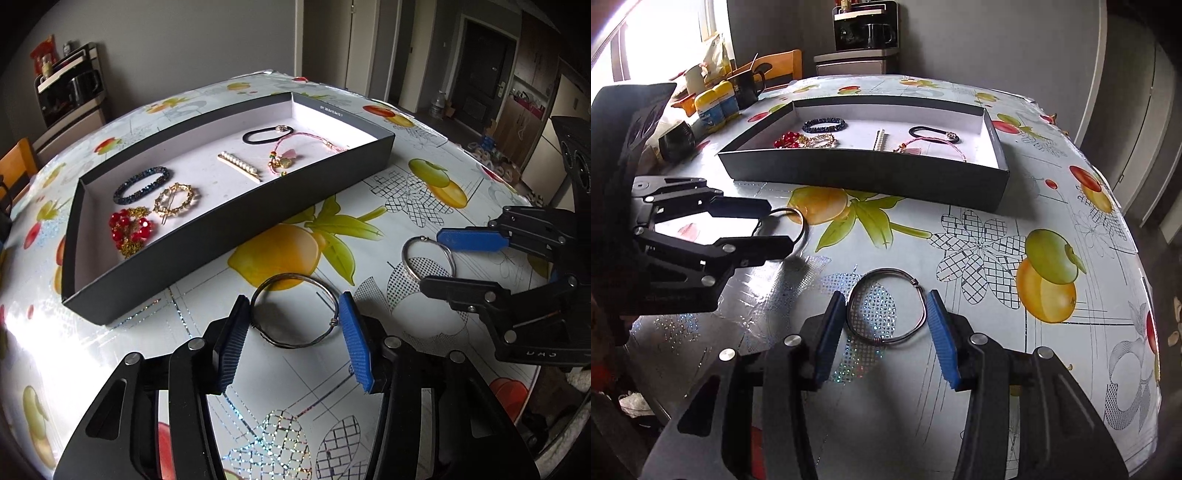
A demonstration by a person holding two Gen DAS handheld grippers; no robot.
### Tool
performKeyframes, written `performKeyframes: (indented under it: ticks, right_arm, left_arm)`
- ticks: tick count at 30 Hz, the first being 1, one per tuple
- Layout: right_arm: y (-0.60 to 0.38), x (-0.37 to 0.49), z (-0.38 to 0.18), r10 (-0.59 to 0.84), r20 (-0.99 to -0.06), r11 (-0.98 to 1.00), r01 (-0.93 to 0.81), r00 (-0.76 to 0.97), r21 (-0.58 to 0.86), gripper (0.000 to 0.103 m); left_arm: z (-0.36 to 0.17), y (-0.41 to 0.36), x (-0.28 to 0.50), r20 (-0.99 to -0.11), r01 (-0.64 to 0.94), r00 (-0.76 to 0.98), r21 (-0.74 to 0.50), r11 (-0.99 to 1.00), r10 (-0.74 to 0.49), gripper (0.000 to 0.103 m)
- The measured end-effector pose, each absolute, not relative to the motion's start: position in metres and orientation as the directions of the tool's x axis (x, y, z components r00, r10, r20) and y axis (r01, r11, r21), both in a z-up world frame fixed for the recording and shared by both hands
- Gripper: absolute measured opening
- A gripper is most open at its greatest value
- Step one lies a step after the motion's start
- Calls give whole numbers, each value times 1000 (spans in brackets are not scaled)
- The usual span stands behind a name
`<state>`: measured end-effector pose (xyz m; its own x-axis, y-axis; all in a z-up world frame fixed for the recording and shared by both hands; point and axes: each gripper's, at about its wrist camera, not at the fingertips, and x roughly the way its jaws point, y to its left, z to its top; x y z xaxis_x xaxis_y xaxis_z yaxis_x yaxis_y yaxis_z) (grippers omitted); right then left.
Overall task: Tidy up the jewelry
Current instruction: 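Carry both silver hoop bangles over the black box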
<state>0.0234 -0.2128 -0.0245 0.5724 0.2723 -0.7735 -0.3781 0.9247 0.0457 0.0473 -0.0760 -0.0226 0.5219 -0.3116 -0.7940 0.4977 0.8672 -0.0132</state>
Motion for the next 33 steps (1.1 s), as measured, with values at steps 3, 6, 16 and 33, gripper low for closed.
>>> performKeyframes:
  ticks: [3, 6, 16, 33]
  right_arm:
    - [-214, 23, -22, 275, -767, 926, -374, 580, 50, 45]
    - [-213, 22, -18, 276, -761, 925, -376, 587, 45, 45]
    - [-211, 32, 20, 301, -710, 920, -390, 637, 40, 45]
    - [-182, 160, 39, 338, -692, 923, -369, 638, 110, 45]
  left_arm:
    - [-17, -75, 44, -784, 500, 532, -14, 866, -320, 52]
    - [-10, -73, 41, -775, 505, 539, -17, 863, -331, 52]
    - [29, -59, 39, -726, 505, 595, 4, 863, -344, 52]
    - [20, -52, 136, -775, 449, 544, -56, 892, -322, 52]
